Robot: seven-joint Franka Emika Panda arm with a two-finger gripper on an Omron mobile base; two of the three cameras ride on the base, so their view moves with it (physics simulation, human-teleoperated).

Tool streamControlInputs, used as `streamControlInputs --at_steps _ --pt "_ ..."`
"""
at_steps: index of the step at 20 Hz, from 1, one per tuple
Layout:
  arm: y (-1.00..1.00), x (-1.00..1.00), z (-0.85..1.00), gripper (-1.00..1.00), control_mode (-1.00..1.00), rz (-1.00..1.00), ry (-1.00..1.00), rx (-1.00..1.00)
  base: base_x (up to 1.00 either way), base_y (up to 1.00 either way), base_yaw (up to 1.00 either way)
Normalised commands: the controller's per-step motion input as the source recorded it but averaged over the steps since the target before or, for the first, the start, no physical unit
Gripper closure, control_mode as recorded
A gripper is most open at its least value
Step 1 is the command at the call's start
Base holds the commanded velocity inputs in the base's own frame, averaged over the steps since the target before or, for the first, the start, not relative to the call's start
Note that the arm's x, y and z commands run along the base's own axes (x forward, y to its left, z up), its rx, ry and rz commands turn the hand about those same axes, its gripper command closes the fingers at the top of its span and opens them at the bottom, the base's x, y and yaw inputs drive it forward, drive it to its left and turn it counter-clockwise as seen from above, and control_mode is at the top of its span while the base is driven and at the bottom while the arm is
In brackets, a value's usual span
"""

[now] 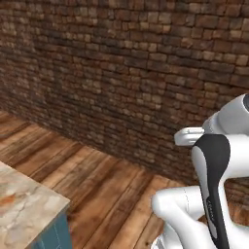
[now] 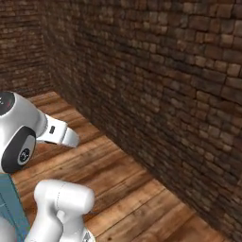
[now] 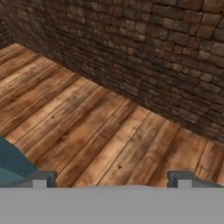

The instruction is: Retrieve the bottle and the shaker from the cabinet and place them next to the mixing bowl on the counter. Then add garlic from the fridge to the mixing bowl.

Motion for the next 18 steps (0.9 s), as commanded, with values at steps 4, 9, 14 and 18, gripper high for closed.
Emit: streamControlInputs --at_steps 4,9,14,18 --pt "0.0 0.0 0.0 -1.0 1.0 0.0 0.0 0.0 0.38 -0.27 0.84" --pt "0.0 0.0 0.0 -1.0 1.0 0.0 0.0 0.0 0.39 -0.36 0.81" --pt "0.0 0.0 0.0 -1.0 1.0 0.0 0.0 0.0 0.38 -0.31 0.82" --pt "0.0 0.0 0.0 -1.0 1.0 0.0 0.0 0.0 0.36 -0.24 0.83"
